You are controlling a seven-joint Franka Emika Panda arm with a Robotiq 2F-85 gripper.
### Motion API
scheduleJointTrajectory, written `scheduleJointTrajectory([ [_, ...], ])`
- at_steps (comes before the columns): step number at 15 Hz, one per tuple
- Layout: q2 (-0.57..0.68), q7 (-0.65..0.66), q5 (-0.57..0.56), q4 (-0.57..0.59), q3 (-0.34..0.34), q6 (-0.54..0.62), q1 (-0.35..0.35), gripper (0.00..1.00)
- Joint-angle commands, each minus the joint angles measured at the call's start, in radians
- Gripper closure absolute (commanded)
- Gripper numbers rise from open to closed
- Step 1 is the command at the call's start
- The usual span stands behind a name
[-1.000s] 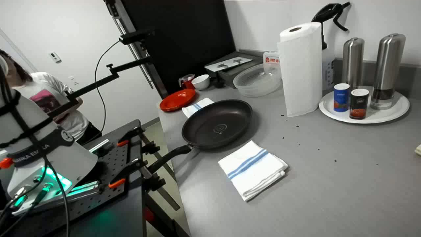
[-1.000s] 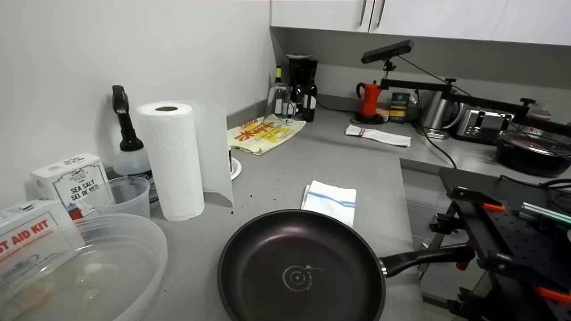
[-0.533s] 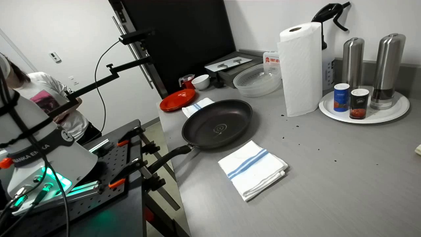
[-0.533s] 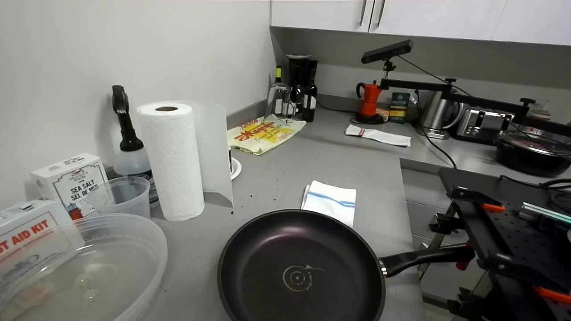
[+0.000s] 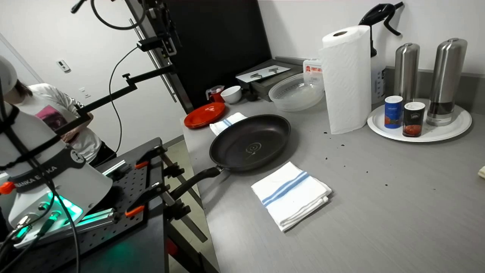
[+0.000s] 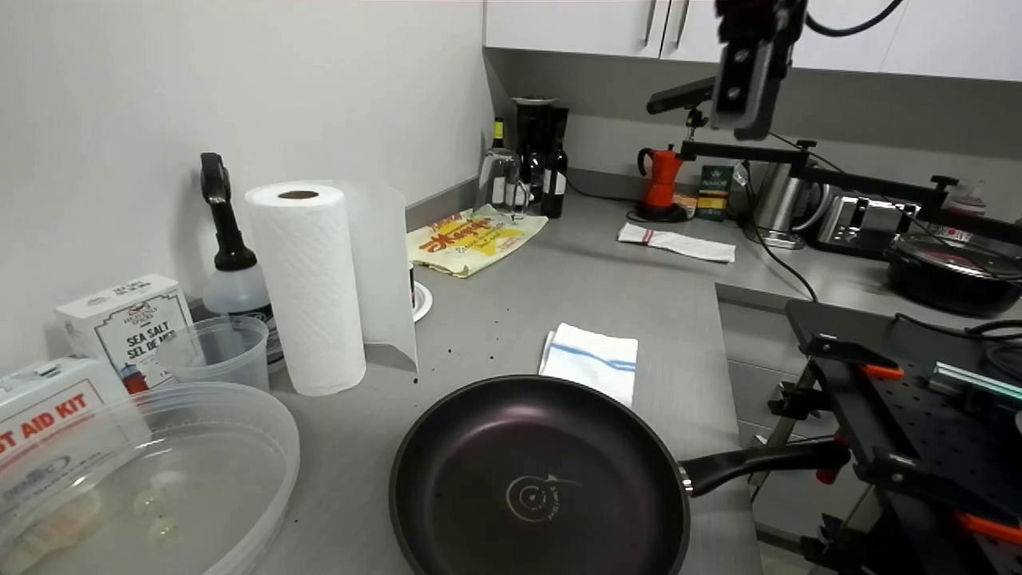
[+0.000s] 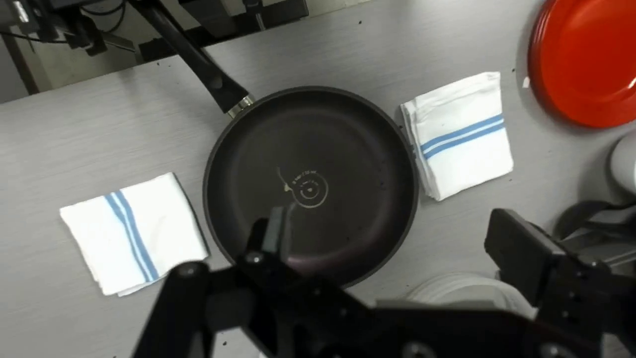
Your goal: Pick the cloth and wipe the pan with it
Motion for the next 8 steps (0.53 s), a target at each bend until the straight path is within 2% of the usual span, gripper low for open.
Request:
scheduleJointTrajectory([
  [1, 0.103, 0.095, -0.074, 0.006, -0.005, 0.108, -0.047, 0.00],
  [8, 0.301, 0.231, -0.198, 0.031, -0.077, 0.292, -0.126, 0.00],
])
